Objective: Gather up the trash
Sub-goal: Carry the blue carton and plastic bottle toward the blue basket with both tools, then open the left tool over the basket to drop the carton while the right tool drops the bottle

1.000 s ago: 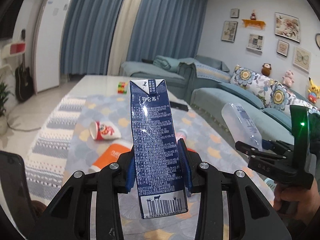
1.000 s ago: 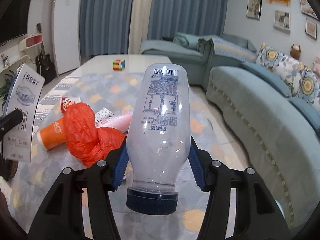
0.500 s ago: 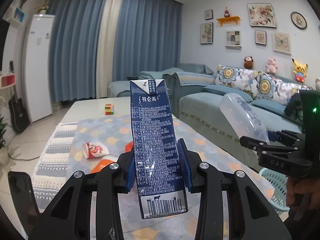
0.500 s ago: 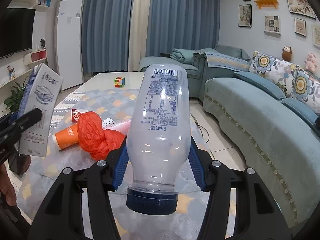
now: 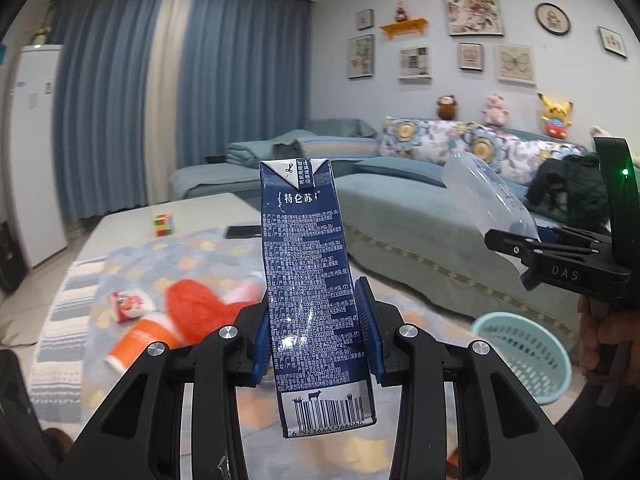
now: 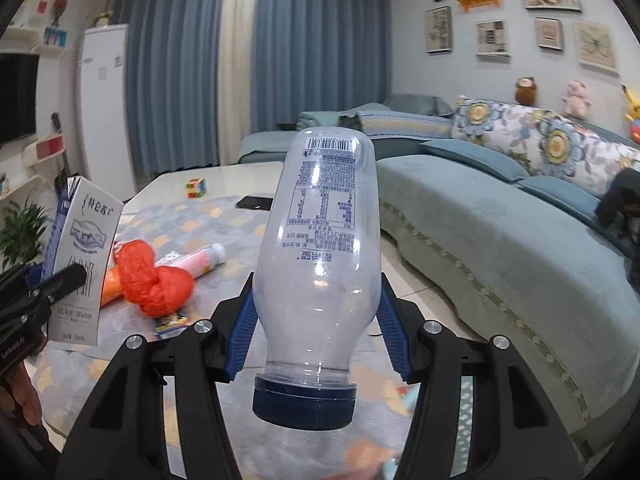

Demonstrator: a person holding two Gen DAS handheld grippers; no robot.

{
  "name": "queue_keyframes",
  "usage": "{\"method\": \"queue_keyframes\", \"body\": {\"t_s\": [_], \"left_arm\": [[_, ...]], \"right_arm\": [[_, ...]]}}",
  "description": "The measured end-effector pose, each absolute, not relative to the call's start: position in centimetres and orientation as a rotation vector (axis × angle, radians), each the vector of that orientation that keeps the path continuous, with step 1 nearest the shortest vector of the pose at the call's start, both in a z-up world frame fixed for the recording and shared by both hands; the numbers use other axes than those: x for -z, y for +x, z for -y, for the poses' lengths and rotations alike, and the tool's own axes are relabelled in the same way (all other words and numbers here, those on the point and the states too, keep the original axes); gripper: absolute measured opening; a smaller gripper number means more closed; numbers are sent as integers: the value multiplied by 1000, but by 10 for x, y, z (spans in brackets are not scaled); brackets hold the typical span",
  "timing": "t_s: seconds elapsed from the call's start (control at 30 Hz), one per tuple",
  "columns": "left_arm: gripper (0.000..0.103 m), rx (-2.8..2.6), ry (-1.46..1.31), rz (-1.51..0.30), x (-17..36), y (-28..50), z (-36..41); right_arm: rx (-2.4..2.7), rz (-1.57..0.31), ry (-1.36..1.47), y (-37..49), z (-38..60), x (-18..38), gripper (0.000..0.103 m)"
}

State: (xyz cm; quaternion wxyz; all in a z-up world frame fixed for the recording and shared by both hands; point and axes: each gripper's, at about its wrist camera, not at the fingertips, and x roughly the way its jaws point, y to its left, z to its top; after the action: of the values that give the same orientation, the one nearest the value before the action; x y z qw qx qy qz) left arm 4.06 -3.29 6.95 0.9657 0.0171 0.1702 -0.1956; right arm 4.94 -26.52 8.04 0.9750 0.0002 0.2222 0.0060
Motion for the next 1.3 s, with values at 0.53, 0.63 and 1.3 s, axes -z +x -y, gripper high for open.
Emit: {"method": "queue_keyframes", "body": {"t_s": [0.53, 0.63, 1.3], "left_arm": [[35, 743, 33, -480, -29, 33, 210], [36, 772, 47, -494, -25, 35, 235], [51, 773, 113, -597, -6, 54, 252]], "right_arm": [[231, -505, 177, -22, 435, -53, 52], [263, -527, 190, -27, 457, -47, 52], [250, -584, 266, -31, 480, -37, 58]]}}
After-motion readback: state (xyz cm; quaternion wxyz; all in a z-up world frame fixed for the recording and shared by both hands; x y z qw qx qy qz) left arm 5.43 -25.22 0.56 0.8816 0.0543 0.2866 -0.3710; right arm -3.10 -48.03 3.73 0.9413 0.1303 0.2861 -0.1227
